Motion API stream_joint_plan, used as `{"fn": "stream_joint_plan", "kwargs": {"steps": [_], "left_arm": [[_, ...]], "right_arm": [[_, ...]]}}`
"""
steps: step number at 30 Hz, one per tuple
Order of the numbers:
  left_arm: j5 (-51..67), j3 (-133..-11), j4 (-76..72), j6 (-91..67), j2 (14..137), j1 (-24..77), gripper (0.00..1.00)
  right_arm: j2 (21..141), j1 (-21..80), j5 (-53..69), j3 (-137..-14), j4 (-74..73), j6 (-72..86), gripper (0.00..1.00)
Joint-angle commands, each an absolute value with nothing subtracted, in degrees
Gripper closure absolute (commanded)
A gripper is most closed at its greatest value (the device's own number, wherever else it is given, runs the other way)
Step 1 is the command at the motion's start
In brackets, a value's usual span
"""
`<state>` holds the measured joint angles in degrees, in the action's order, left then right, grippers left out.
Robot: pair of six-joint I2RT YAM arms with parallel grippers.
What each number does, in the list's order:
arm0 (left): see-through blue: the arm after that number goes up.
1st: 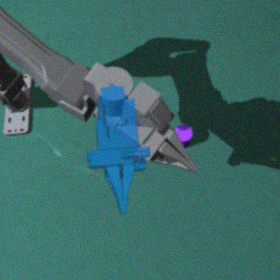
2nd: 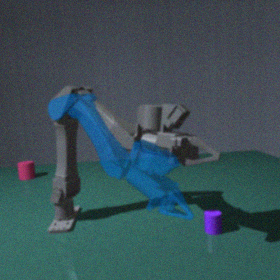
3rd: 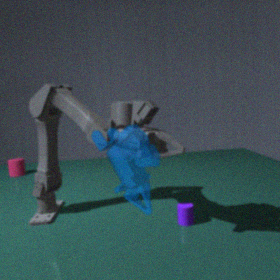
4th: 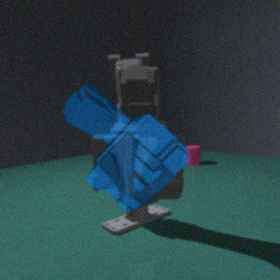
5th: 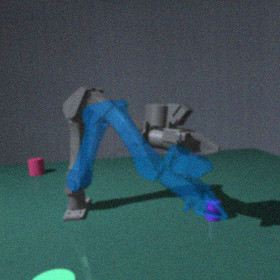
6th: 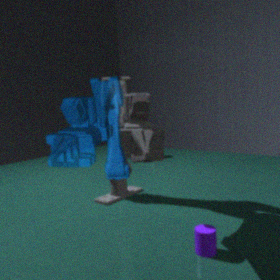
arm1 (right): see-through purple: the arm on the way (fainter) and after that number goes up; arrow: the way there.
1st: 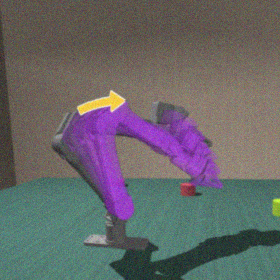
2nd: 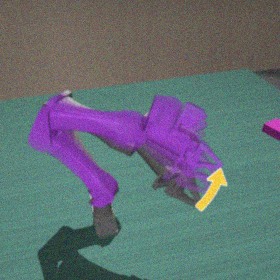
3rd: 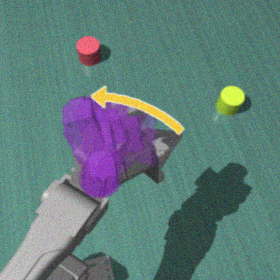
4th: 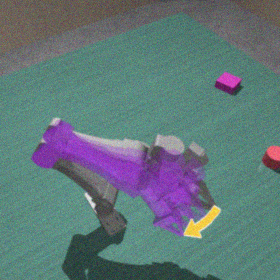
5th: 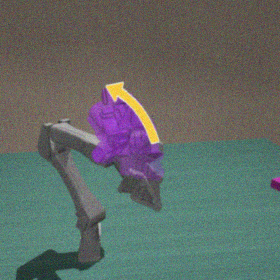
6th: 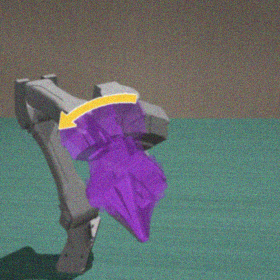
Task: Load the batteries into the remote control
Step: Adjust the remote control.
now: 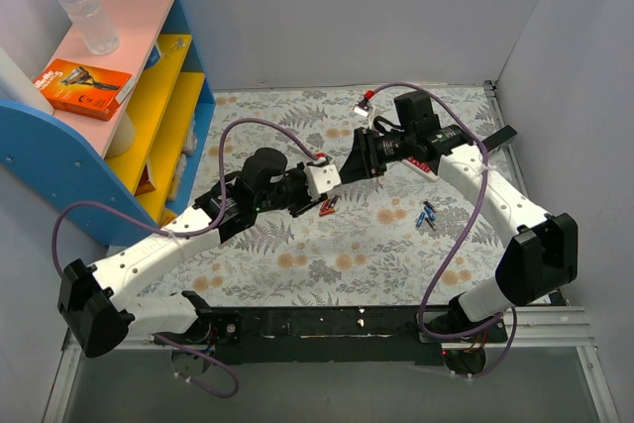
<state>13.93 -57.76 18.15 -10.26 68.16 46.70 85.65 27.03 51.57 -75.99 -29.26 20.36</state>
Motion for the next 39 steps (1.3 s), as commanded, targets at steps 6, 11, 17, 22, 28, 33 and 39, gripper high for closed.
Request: {"fn": "stream_joint_plan", "kwargs": {"steps": [6, 11, 17, 22, 28, 33, 39], "left_arm": [[3.7, -55.2, 11.9, -14.8, 64.5, 47.0, 0.16], [-2.4, -53.7, 6.9, -33.9, 63.1, 46.9, 0.02], [-10.7, -48.1, 0.3, -64.3, 58.8, 44.7, 0.02], [-7.7, -42.6, -3.9, -92.0, 55.0, 39.4, 0.02], [-2.3, -42.8, -2.7, -109.3, 57.9, 34.4, 0.02], [-0.1, -42.9, -6.2, -116.9, 61.1, 34.4, 0.02], [2.6, -43.5, -4.5, -123.1, 63.2, 34.4, 0.03]], "right_arm": [[82.5, 27.9, 50.9, -75.8, -29.2, 18.7, 0.99], [76.5, 27.9, 40.2, -70.1, -20.9, 19.2, 0.99], [65.8, 28.6, 29.2, -53.5, 3.2, 20.7, 0.99], [60.8, 30.7, 20.5, -45.8, 15.5, 19.5, 0.99], [59.4, 37.2, 11.6, -41.5, 23.7, 15.3, 0.99], [61.0, 41.4, 7.4, -40.3, 29.6, 14.1, 0.99], [63.3, 44.6, 4.7, -40.3, 33.0, 13.2, 0.99]]}}
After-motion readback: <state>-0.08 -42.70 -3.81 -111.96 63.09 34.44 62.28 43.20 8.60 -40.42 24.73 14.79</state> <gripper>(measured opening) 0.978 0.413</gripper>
